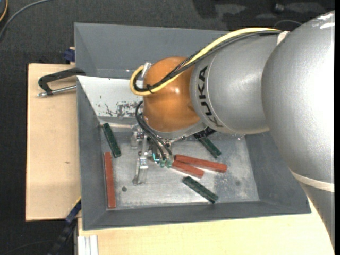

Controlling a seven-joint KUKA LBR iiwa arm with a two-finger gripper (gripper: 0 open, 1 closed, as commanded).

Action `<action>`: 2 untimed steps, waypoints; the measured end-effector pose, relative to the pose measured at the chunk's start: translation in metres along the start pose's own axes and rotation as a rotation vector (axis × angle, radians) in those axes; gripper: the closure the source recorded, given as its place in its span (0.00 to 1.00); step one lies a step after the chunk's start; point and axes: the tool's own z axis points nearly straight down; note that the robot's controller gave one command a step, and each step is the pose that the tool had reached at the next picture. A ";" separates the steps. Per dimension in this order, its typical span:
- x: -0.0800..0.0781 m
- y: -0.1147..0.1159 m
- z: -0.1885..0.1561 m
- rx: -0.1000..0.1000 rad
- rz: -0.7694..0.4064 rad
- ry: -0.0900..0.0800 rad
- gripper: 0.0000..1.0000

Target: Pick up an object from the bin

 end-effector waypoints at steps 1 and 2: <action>-0.039 -0.078 0.068 0.004 -0.002 -0.003 0.00; -0.034 -0.149 0.032 0.003 0.048 -0.010 0.00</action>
Offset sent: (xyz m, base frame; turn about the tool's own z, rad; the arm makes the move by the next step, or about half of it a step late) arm 0.0373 -0.0725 -0.0652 -0.0086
